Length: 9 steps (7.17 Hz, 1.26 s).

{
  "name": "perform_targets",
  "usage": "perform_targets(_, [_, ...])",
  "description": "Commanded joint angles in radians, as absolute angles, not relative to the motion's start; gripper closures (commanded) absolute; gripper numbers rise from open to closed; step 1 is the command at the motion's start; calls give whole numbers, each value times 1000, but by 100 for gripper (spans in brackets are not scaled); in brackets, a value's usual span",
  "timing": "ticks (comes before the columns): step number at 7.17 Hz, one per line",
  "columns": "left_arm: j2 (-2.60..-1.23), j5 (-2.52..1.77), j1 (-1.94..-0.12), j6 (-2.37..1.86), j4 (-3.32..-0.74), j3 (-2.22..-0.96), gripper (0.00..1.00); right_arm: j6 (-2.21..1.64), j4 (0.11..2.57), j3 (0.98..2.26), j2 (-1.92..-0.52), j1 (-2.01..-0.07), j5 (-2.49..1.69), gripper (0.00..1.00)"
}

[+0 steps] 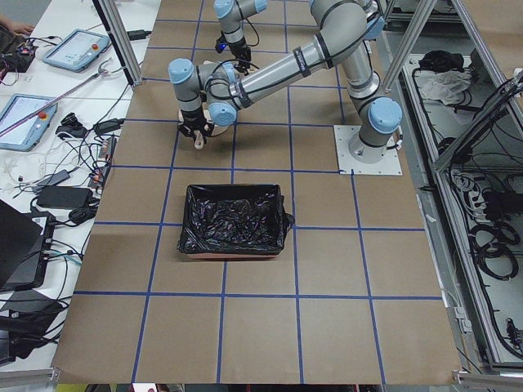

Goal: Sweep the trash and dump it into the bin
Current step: 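Sweep the sponge, peel and potato with the brush into the dustpan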

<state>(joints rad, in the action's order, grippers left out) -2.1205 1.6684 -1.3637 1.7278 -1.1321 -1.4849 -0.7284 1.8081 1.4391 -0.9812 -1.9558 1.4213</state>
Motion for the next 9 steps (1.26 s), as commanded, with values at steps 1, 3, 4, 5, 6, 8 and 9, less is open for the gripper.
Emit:
perform_targets(1, [-2118, 1669, -1367, 1726, -1132, -1483, 61, -746, 1810, 1401, -962, -1983, 1392, 84])
perform_targets(3, [-2117, 1671, -1379, 1724, -1132, -1485, 61, -747, 1813, 1394, -960, -1999, 1369, 84])
perform_targets(4, [-2117, 1671, -1379, 1724, -1131, -1485, 61, -747, 1830, 1393, -953, -2014, 1367, 84])
perform_targets(5, [-2120, 1669, -1379, 1724, -1132, -1485, 61, -747, 1833, 1393, -951, -2022, 1355, 84])
perform_targets(6, [-2118, 1669, -1379, 1724, -1132, -1483, 61, -746, 1845, 1387, -948, -2042, 1355, 84])
perform_targets(8, [-2118, 1671, -1379, 1726, -1132, -1485, 61, -745, 1897, 1368, -921, -2077, 1353, 84])
perform_targets(9, [-2123, 1669, -1379, 1726, -1132, -1485, 61, -750, 1898, 1361, -913, -2089, 1338, 84])
